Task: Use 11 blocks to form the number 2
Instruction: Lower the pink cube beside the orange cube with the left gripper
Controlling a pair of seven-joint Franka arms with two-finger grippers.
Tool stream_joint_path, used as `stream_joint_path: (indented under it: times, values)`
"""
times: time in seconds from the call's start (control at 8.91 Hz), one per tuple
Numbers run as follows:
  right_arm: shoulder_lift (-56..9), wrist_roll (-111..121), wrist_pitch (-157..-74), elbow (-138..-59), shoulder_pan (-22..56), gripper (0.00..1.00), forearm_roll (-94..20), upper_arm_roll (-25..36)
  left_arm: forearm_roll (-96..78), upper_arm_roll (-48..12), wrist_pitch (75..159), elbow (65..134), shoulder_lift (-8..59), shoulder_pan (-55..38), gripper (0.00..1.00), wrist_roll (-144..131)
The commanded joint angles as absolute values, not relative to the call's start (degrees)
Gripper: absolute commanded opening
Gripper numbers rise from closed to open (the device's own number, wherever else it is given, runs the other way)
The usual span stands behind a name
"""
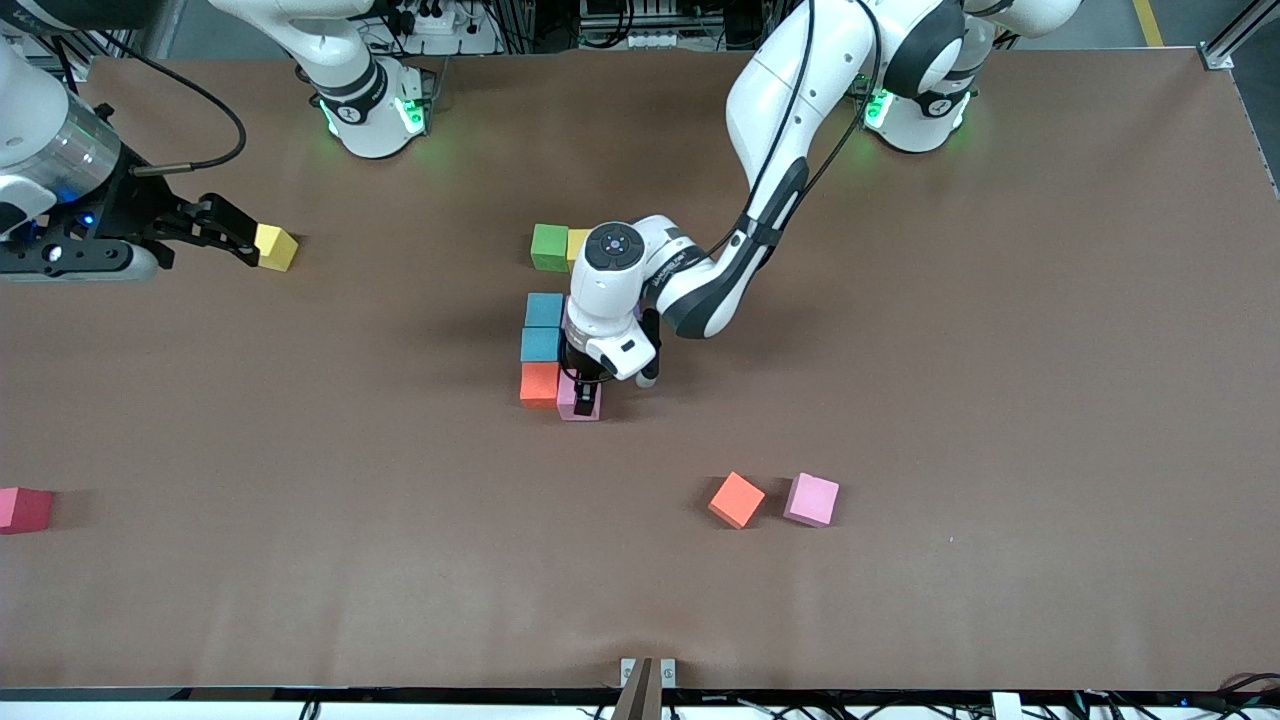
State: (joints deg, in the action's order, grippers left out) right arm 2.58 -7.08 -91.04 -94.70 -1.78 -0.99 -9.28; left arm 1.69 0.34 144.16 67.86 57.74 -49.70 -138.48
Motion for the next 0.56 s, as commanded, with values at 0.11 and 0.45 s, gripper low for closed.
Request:
stream_joint_path:
  times: [0.11,0.45]
  values:
    - [2.64,-7.12,-90.26,-93.78,-2.11,1.0,-1.14,-9.4,0.97,0.79,144.23,66.88,57.57,-50.1,0.73,-137.37]
    - [2.64,-7.03,-90.26,-93.78,-2.11,1.0,-1.14,-9.4,0.97,0.7,143.79,66.88,56.78,-49.75,0.73,-137.37]
